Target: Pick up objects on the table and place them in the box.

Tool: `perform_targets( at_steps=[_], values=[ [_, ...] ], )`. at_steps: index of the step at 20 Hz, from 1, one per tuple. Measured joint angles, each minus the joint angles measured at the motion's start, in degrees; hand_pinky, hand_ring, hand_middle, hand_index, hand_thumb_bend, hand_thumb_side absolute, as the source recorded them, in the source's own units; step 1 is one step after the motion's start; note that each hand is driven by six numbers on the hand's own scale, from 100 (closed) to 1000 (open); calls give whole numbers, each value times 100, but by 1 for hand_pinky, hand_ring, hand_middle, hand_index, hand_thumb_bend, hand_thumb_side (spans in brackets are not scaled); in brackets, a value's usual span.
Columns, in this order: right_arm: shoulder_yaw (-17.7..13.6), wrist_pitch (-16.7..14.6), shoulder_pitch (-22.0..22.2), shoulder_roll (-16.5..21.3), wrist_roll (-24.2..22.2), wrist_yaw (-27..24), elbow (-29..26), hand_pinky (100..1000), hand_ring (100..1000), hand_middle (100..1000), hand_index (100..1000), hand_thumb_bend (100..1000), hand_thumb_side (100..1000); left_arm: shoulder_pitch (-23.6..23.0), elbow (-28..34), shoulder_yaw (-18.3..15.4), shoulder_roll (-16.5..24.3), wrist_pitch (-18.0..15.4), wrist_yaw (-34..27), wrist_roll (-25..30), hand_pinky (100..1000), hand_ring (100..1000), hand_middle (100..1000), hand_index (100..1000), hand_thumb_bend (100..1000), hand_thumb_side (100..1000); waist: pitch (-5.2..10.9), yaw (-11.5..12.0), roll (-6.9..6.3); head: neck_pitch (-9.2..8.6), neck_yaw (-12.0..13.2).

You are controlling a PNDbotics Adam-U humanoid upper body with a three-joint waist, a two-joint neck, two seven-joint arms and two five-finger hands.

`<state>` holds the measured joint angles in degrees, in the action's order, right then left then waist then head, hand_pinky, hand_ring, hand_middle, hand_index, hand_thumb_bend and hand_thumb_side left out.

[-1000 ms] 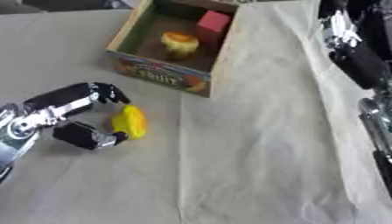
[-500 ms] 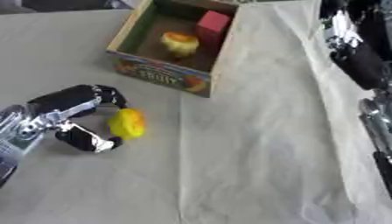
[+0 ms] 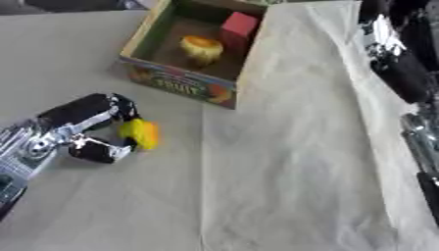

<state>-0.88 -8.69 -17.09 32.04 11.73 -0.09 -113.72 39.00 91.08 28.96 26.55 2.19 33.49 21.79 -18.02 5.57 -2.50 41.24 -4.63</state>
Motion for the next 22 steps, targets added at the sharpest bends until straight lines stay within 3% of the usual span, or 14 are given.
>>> perform_targets(
  at_steps=[5,8,10,14,18,22],
  values=[
    [-19,-5,47,1,25,1,0,903,764,724,774,100,600,262,1027,-263,195,150,-271,-111,652,649,575,586,100,100,6,44,-6,1,-27],
    [-18,-7,42,1,31,1,0,902,765,724,774,100,599,705,1560,-494,310,159,-219,-194,662,660,586,589,100,100,38,47,-6,3,-50],
    [-14,-18,4,2,34,1,0,902,764,724,774,100,598,1085,1568,-627,322,135,-112,-234,666,668,591,589,123,100,63,41,-6,4,-50],
    [21,-52,-155,2,7,-7,0,901,765,725,775,100,597,1893,723,-796,37,-119,369,-421,664,669,595,589,135,100,65,-52,14,-2,16],
    [103,-122,-410,-1,-74,-74,0,901,765,724,774,100,598,2497,-711,-1046,-561,-551,1108,-970,663,671,595,589,144,100,-34,-241,63,-75,184],
    [167,-154,-569,-8,-151,-150,0,902,765,724,774,100,599,2851,-2064,-1372,-1003,-905,1921,-1623,667,677,599,597,181,100,-134,-414,15,-207,358]
  ],
)
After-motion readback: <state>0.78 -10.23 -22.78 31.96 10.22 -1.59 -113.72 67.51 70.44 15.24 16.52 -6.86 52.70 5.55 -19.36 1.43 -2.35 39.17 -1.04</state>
